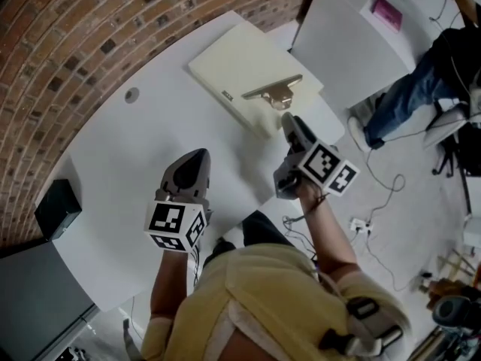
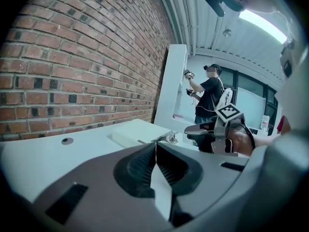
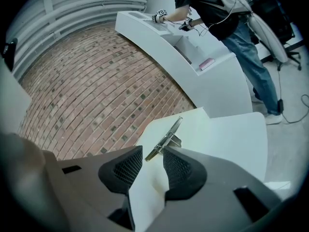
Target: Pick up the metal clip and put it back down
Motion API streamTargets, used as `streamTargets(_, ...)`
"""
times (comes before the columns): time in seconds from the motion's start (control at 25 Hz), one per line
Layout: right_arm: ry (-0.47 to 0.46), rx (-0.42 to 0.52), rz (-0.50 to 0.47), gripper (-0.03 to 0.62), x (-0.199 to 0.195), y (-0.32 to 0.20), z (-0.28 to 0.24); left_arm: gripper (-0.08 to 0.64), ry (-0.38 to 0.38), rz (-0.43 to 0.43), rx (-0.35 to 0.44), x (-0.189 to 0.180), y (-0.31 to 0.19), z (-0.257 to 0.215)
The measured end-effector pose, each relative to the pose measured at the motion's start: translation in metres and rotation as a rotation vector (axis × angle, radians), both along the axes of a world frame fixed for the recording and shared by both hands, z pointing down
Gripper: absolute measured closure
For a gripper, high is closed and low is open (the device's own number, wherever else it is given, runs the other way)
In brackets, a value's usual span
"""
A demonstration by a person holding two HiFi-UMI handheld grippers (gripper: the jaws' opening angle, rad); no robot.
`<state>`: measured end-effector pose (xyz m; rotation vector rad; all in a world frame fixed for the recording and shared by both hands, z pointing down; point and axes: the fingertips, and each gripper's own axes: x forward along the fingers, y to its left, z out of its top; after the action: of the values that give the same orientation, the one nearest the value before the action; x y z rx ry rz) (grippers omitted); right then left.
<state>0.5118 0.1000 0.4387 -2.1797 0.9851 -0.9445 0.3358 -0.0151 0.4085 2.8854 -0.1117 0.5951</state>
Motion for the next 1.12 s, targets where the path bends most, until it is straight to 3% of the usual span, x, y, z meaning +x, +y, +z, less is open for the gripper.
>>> streamTargets(0.72, -0.134, 0.044, 0.019, 0.477, 0.044, -0.029, 0.032, 0.555, -0.019, -0.055, -0.002, 0.020, -0.015, 0.013)
streamTargets(1.12, -0.144, 0.034, 0.017, 0.479, 0.055, -0.044, 0.035, 0.555, -0.034, -0.095, -0.005, 0.016, -0.025, 0.016)
